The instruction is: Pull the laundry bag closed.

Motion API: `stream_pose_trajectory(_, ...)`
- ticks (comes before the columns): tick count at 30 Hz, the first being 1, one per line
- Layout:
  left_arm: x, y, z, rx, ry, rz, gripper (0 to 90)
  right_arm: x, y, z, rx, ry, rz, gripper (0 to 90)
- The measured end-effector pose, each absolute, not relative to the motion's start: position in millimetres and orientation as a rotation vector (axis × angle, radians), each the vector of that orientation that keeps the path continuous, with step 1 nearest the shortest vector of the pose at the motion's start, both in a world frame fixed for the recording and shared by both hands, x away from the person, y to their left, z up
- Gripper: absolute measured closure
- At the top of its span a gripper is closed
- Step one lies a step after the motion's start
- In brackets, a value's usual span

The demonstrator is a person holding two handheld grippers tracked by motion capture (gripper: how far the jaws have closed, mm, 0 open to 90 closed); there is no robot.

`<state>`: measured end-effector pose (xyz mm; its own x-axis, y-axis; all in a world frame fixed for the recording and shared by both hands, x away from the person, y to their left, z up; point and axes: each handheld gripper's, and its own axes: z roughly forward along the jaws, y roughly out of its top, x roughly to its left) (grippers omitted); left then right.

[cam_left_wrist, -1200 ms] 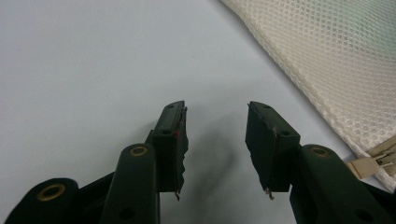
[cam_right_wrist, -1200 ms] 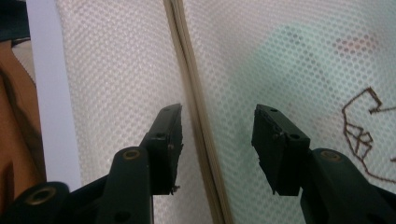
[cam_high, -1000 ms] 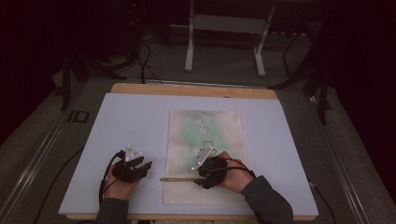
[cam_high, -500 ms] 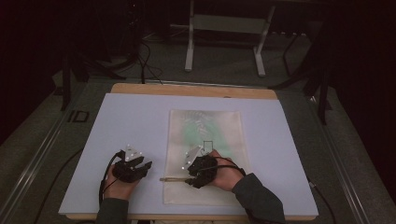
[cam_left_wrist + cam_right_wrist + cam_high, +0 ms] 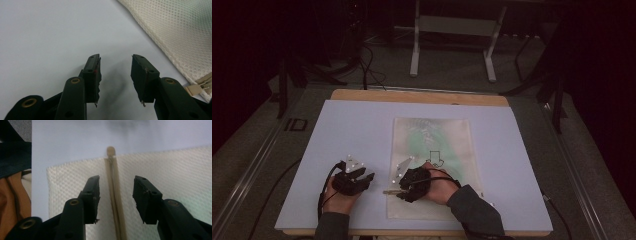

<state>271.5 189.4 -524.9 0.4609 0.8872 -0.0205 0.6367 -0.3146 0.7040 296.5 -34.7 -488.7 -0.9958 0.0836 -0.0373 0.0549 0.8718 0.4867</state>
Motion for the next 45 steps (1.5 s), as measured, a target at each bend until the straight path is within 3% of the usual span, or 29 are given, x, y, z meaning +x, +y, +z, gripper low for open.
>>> stream_pose_trajectory(11, 271.2, 189.5, -524.8, 2.066, 1.264, 0.505, 58.4, 295.0, -12.1, -493.3, 0.064, 2.991, 0.799, 67.8)
stream_pose_trajectory(27, 271.5, 189.9, -524.3, 2.063, 1.264, 0.508, 58.0, 297.2, 19.0, -505.3, 0.08, 3.003, 0.72, 70.8)
stream_pose_trajectory(32, 271.6, 190.5, -524.2, 2.061, 1.265, 0.51, 58.0, 297.8, 24.8, -509.0, 0.071, 2.995, 0.672, 73.1)
stream_pose_trajectory(36, 271.4, 190.6, -524.2, 2.056, 1.267, 0.512, 58.0, 296.8, 27.7, -510.0, 0.067, 3.002, 0.667, 80.7)
stream_pose_trajectory(45, 271.3, 190.7, -524.0, 2.057, 1.268, 0.513, 58.0, 299.4, 24.1, -510.2, 0.094, 2.995, 0.732, 81.2)
